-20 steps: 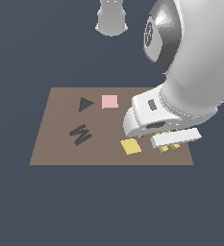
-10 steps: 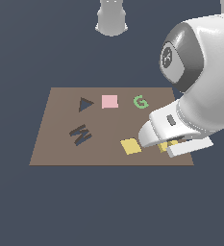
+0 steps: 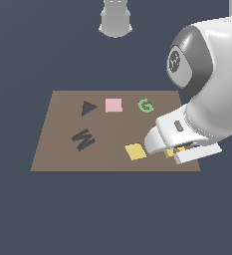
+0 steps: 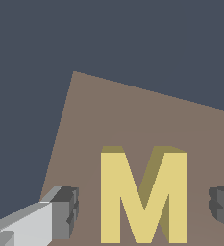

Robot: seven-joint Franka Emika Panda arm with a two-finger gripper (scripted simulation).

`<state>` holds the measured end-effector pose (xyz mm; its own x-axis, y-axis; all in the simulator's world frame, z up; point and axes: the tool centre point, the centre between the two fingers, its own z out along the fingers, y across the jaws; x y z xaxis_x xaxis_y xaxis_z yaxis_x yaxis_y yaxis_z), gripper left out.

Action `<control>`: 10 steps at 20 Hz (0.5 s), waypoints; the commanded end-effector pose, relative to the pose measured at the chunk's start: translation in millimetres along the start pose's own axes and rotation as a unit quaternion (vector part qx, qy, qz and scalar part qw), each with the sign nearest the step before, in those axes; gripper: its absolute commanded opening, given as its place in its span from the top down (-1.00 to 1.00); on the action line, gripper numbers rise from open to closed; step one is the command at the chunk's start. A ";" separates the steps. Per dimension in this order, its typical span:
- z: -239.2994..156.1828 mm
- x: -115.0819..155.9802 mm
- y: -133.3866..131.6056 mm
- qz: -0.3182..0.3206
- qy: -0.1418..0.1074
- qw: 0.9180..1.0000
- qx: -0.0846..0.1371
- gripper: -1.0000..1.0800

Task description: Insert a designated object into the corresponding slot on a board.

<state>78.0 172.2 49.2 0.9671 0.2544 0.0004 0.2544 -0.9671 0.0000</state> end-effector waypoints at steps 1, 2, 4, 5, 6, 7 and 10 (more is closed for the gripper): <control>3.3 -0.2 -0.1 0.000 0.000 1.000 0.000 -0.92; 6.0 -0.2 -0.1 0.000 0.000 1.000 0.000 -0.92; 13.0 -0.4 0.3 0.000 0.000 1.000 0.000 -0.92; 15.8 -0.4 0.3 0.000 0.000 1.000 0.000 -0.92; 17.7 -0.5 0.3 0.000 0.000 1.000 0.000 -0.92; 18.9 -0.5 0.3 0.000 0.000 1.000 0.000 -0.92; 19.3 -0.5 0.3 0.000 0.000 1.000 0.000 1.00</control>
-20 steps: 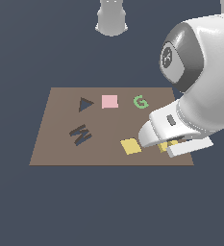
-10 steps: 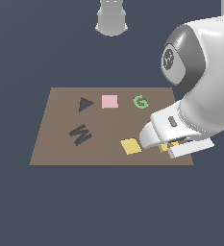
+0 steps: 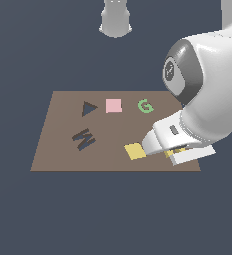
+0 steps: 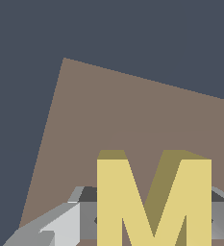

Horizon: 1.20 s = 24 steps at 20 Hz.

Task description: Insert a designated object into the corresponding slot on a board.

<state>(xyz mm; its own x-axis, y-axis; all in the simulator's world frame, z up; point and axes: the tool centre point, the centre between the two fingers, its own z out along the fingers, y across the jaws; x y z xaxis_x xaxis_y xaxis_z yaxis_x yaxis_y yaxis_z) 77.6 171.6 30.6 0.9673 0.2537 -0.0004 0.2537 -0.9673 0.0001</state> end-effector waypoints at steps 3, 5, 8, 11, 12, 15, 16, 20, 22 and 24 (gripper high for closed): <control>0.7 0.1 -0.2 0.000 0.000 1.000 0.000 1.00; 0.7 0.1 -0.2 0.000 0.000 1.000 0.000 1.00; 0.7 0.1 -0.2 0.000 0.000 1.000 0.000 1.00; 0.1 0.3 0.3 0.001 0.000 1.000 0.000 1.00; 0.0 0.6 1.1 0.002 0.000 1.000 0.000 1.00; -0.2 2.2 6.8 0.015 0.000 1.000 0.000 1.00; -0.3 3.0 9.8 0.022 0.000 1.000 0.000 1.00; -1.0 6.8 27.5 0.060 0.000 0.998 0.000 1.00; -1.5 8.7 39.8 0.086 0.000 0.996 0.000 1.00; -2.1 10.0 54.3 0.116 0.000 0.993 0.000 1.00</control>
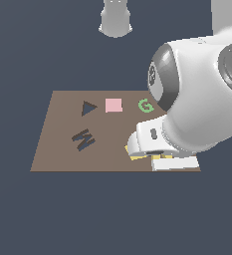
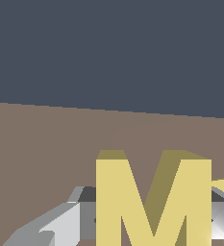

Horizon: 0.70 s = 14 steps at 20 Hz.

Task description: Insert a designated object into the corresponding slot on a board.

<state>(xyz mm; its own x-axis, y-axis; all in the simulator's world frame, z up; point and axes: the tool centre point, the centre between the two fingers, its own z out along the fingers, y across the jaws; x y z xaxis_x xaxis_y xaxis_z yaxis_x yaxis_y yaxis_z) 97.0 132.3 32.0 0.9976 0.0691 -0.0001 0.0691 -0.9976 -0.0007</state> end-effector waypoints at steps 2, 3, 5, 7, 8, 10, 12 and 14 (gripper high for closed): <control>-1.4 6.8 27.2 0.057 0.000 0.998 0.000 1.00; -1.7 8.1 35.5 0.075 0.000 0.997 0.000 1.00; -2.3 9.8 52.2 0.110 0.000 0.994 0.000 1.00; -2.9 10.3 68.9 0.145 0.000 0.989 0.000 1.00; -3.2 10.1 77.3 0.162 0.000 0.987 0.000 1.00; -3.8 8.8 94.0 0.196 0.000 0.981 0.000 1.00; -4.4 6.3 110.6 0.230 0.000 0.973 0.000 1.00; -5.0 2.4 127.2 0.265 0.000 0.964 0.000 1.00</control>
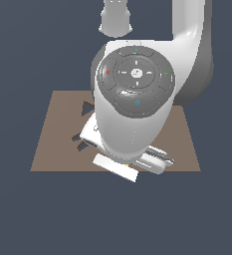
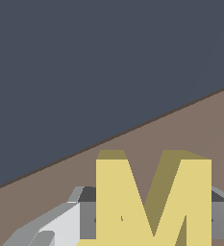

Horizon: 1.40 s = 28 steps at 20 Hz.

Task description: Insert a designated object into the corresponding slot on a board.

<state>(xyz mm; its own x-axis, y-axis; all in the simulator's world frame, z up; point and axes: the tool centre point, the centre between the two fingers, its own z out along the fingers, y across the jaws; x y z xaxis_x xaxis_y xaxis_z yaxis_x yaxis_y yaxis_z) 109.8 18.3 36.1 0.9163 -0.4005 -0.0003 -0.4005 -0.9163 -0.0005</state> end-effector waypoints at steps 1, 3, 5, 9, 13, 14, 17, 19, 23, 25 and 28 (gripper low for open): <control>-1.1 5.3 20.8 0.045 0.000 0.999 0.000 1.00; -1.7 7.8 38.1 0.081 0.000 0.997 0.000 1.00; -2.3 8.8 55.8 0.118 0.000 0.993 0.000 1.00; -3.3 7.0 88.6 0.185 0.000 0.983 0.000 1.00; -4.0 2.5 112.2 0.234 0.000 0.972 0.000 1.00; -4.1 1.3 116.6 0.243 0.000 0.970 0.000 1.00; -4.4 -1.8 126.4 0.263 0.000 0.965 0.000 1.00; -4.5 -3.3 130.4 0.272 0.000 0.962 0.000 1.00; -4.5 -4.6 133.1 0.278 -0.001 0.961 0.000 1.00; -3.7 -4.2 132.6 0.276 -0.001 0.961 0.000 1.00; 3.3 -4.8 132.9 0.277 -0.001 0.961 0.000 1.00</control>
<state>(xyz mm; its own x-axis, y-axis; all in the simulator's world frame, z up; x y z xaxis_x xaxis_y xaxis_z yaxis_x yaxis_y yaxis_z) 52.8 -101.6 36.3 0.5636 -0.8261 -0.0015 -0.8261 -0.5636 -0.0007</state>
